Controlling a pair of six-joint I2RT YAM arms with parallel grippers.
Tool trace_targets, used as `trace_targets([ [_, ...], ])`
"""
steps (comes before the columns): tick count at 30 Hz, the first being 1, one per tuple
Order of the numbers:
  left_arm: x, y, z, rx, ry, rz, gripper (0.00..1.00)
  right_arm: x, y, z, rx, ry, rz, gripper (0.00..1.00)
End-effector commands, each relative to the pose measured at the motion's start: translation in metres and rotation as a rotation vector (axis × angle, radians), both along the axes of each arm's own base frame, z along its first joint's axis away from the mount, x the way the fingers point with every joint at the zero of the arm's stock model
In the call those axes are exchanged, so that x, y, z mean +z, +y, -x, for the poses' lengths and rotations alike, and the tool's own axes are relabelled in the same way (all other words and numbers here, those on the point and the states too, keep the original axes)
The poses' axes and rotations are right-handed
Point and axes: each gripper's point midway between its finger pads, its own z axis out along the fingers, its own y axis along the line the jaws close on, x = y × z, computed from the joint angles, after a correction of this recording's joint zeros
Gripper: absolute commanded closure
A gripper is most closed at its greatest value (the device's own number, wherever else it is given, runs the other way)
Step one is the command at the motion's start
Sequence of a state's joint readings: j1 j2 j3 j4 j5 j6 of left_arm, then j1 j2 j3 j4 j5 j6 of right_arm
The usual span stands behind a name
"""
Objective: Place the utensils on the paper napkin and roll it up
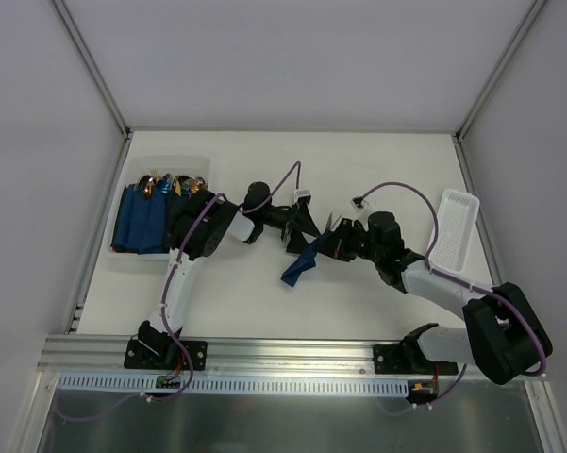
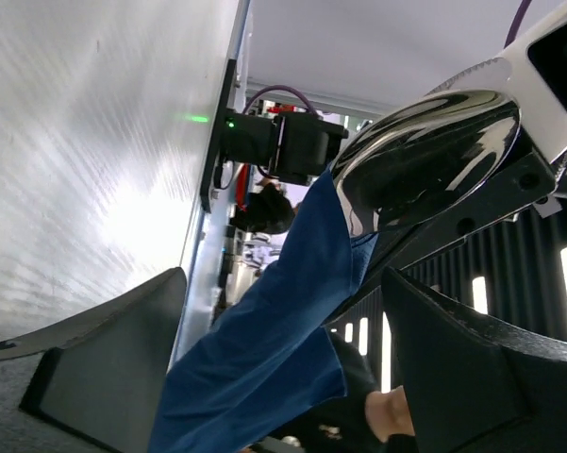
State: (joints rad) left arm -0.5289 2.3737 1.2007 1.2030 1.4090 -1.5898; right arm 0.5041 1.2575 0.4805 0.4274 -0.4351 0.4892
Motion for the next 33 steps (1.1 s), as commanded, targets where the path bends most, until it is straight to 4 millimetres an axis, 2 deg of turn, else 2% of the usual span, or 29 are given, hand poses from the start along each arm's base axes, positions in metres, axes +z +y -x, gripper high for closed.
trace_targets([
  [1,0.04,0.001,0.006,0.033,-0.197,0.168,0.16,0.037,0.01,-0.009,0.033,-0.113,-0.057,1.0],
  [3,0.044,0.001,0.005,0.043,-0.197,0.172,0.18,0.035,0.011,-0.009,0.036,-0.11,-0.055,1.0],
  [5,0.048,0.002,0.006,0.041,-0.194,0.171,0.27,0.035,0.011,-0.01,0.036,-0.114,-0.054,1.0],
  [10,0.052,0.004,0.002,0.067,-0.186,0.173,0.33,0.037,0.01,-0.008,0.037,-0.12,-0.058,1.0],
  [15,0.064,0.004,0.001,0.071,-0.21,0.19,0.48,0.033,0.003,-0.007,0.023,-0.113,-0.056,1.0],
  [19,0.072,0.004,0.001,0.078,-0.219,0.199,0.56,0.029,-0.005,-0.006,0.01,-0.105,-0.055,1.0],
  [22,0.076,0.003,0.0,0.08,-0.225,0.205,0.67,0.028,-0.009,-0.006,0.003,-0.1,-0.056,1.0],
  [28,0.085,0.003,-0.001,0.086,-0.234,0.217,0.81,0.023,-0.015,-0.003,0.0,-0.089,-0.048,1.0],
  [33,0.096,0.003,-0.001,0.083,-0.249,0.229,0.97,0.023,-0.017,-0.004,-0.005,-0.091,-0.05,1.0],
])
